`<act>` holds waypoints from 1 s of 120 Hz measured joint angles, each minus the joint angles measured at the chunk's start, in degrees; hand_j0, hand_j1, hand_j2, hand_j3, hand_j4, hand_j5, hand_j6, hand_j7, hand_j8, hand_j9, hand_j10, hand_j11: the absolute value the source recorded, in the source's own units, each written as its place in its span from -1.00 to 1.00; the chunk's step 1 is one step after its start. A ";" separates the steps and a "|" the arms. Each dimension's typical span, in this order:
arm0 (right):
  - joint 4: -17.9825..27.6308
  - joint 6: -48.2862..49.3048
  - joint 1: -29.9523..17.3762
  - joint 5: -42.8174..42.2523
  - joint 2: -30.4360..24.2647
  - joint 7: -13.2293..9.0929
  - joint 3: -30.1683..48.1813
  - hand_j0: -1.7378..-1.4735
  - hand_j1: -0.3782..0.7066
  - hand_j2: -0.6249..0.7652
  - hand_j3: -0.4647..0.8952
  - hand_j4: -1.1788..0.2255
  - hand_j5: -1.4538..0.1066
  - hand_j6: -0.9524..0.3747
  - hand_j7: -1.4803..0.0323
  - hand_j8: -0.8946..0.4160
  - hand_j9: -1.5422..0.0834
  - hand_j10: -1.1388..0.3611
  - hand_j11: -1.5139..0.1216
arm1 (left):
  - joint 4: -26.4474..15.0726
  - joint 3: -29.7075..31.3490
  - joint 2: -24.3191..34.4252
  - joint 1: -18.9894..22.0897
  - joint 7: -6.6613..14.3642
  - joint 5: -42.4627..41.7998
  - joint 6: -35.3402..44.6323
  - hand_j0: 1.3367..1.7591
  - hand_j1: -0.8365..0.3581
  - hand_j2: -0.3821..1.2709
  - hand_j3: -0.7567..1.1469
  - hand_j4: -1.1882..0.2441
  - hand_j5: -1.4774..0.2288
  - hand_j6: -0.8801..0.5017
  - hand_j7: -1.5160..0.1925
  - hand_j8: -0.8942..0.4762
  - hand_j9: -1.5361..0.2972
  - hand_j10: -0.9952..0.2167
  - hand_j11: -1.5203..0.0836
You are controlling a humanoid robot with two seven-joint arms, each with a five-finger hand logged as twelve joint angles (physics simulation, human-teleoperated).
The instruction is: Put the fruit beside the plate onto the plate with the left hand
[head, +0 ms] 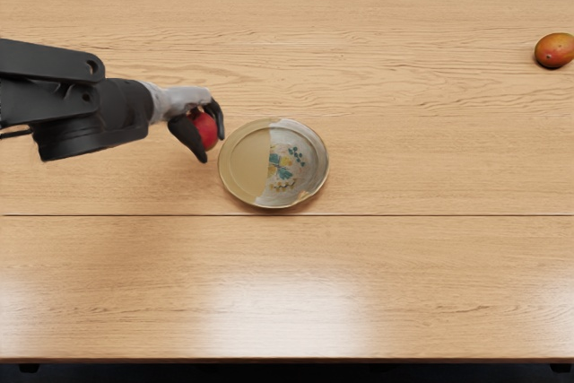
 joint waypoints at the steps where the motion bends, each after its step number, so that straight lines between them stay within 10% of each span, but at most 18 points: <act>1: 0.00 0.00 -0.01 0.00 0.00 0.00 0.00 -0.40 -0.87 -0.11 -0.32 0.63 0.81 0.38 0.90 0.31 0.84 0.47 0.80 | -0.02 -0.27 -0.05 0.00 -0.03 -0.15 -0.32 0.39 -0.41 -0.02 -0.20 -0.21 -0.59 0.00 -0.56 0.04 -0.59 -0.15 -0.63; 72: 0.00 0.00 0.00 0.00 0.00 0.00 0.01 -0.40 -0.87 -0.11 -0.32 0.63 0.81 0.38 0.90 0.31 0.84 0.47 0.80 | 4.43 -3.92 -14.33 -1.32 1.55 11.74 -2.13 0.38 -0.44 0.03 -0.20 -0.23 -0.56 0.01 -0.55 0.05 -0.58 -0.13 -0.63; 120: 0.00 0.00 0.00 0.00 0.00 0.00 0.00 -0.40 -0.87 -0.11 -0.32 0.63 0.81 0.38 0.90 0.31 0.84 0.47 0.80 | 4.71 -3.89 -14.52 -0.80 1.61 9.69 -1.95 0.50 0.21 -0.38 -0.20 0.13 0.11 -0.16 0.15 -0.12 0.09 0.05 0.21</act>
